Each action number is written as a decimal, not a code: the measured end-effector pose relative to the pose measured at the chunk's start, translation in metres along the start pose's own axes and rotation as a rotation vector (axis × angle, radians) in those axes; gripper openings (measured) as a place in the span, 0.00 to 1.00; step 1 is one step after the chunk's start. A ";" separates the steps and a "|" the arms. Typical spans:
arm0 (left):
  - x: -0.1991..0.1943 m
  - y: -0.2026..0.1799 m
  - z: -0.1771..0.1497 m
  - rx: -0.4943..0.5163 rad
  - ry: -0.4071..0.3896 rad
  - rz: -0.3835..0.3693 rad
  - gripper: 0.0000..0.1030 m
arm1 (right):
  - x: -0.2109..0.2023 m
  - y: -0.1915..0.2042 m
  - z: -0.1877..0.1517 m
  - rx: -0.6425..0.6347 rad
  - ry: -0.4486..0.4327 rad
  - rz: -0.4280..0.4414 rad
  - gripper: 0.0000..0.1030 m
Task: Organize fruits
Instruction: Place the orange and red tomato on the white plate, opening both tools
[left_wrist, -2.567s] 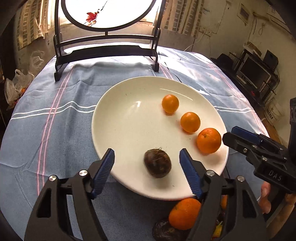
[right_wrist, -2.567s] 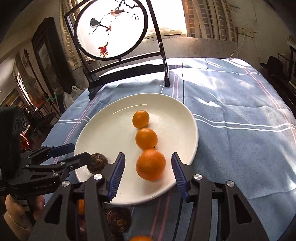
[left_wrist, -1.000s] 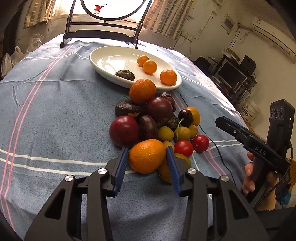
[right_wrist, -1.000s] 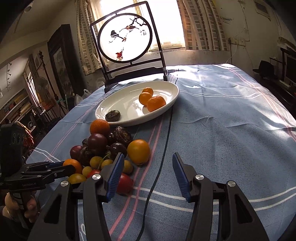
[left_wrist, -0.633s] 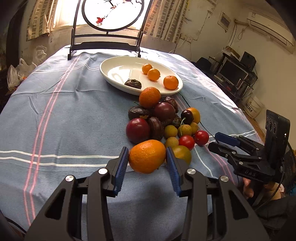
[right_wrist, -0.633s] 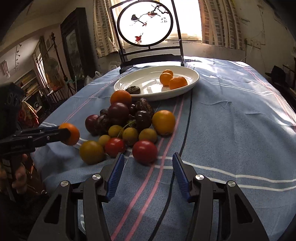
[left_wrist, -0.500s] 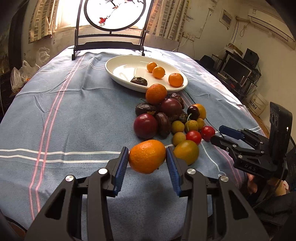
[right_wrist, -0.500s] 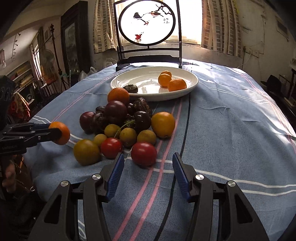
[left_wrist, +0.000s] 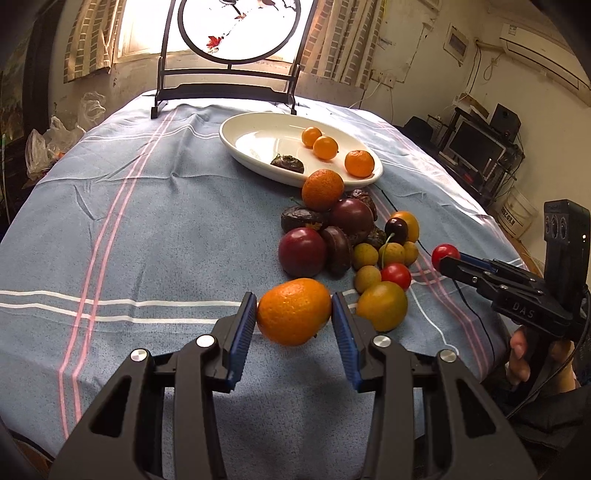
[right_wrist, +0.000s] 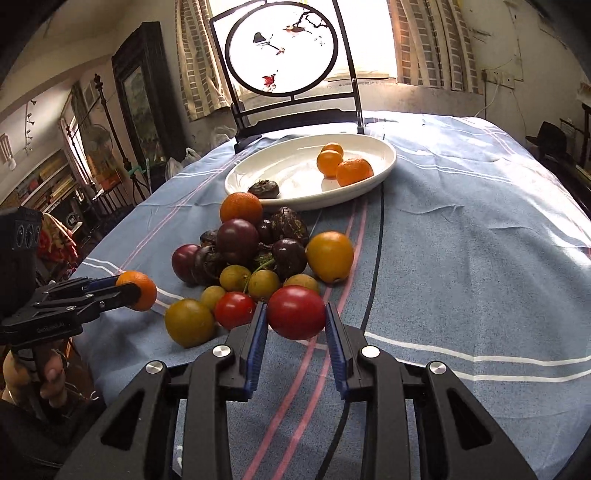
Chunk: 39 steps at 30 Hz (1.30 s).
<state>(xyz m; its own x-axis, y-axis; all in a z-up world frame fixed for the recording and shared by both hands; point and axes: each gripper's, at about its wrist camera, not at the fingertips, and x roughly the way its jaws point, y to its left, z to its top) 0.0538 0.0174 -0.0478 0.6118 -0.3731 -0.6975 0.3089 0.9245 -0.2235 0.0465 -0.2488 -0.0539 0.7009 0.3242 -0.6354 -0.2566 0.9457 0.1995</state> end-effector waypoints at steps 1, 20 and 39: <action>-0.001 0.000 0.001 -0.004 -0.007 -0.002 0.40 | -0.003 -0.002 0.003 0.012 -0.010 0.009 0.30; 0.067 0.005 0.141 -0.039 -0.050 -0.026 0.40 | 0.067 -0.014 0.126 0.049 0.028 0.012 0.31; 0.025 -0.010 0.066 0.159 0.023 0.026 0.61 | 0.016 -0.023 0.055 -0.005 -0.004 -0.071 0.50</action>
<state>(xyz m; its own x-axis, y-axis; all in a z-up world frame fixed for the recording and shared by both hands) 0.1137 -0.0068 -0.0183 0.6048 -0.3457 -0.7174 0.4056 0.9090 -0.0960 0.1006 -0.2644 -0.0276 0.7203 0.2566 -0.6444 -0.2094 0.9661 0.1507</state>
